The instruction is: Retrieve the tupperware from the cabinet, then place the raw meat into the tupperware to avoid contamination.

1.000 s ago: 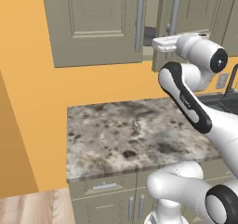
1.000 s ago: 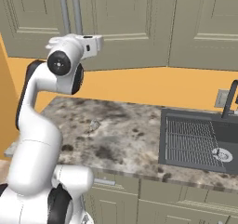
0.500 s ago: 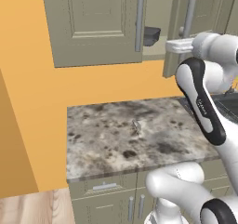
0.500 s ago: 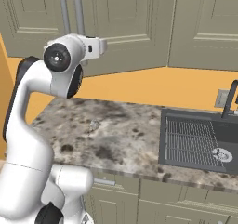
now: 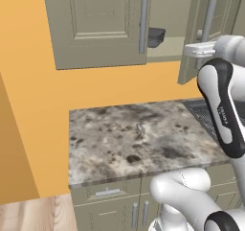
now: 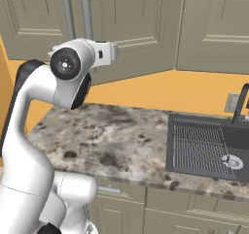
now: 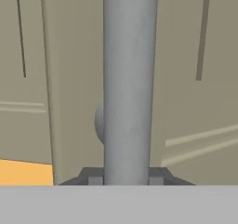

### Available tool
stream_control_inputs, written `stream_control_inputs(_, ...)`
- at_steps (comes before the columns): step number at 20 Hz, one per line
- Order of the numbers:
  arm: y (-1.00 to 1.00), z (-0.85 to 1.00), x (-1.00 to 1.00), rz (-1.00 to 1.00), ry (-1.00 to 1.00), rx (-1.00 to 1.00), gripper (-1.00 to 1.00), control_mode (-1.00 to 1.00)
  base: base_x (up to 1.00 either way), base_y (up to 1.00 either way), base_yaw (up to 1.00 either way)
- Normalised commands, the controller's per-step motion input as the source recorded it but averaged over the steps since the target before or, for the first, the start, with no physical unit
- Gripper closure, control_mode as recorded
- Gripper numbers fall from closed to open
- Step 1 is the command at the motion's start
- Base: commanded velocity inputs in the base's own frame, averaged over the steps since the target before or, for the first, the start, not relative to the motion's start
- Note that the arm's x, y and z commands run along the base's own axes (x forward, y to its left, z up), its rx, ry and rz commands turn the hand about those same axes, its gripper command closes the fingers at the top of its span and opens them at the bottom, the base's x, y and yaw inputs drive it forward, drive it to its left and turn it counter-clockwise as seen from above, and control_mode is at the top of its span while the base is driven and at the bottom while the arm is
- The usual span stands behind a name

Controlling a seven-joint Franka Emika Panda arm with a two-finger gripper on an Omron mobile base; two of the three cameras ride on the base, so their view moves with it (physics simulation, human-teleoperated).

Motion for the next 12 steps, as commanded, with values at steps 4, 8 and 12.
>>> stream_control_inputs(4,0.00,0.00,0.02,0.01,-0.01,0.00,-1.00,-1.00,0.00,0.00,0.00)
stream_control_inputs(8,-0.01,-0.04,0.05,0.01,-0.06,0.00,-1.00,-1.00,0.00,0.00,0.00)
stream_control_inputs(12,-0.10,0.00,-0.22,0.00,-0.17,0.00,-1.00,-1.00,0.00,0.00,0.00)
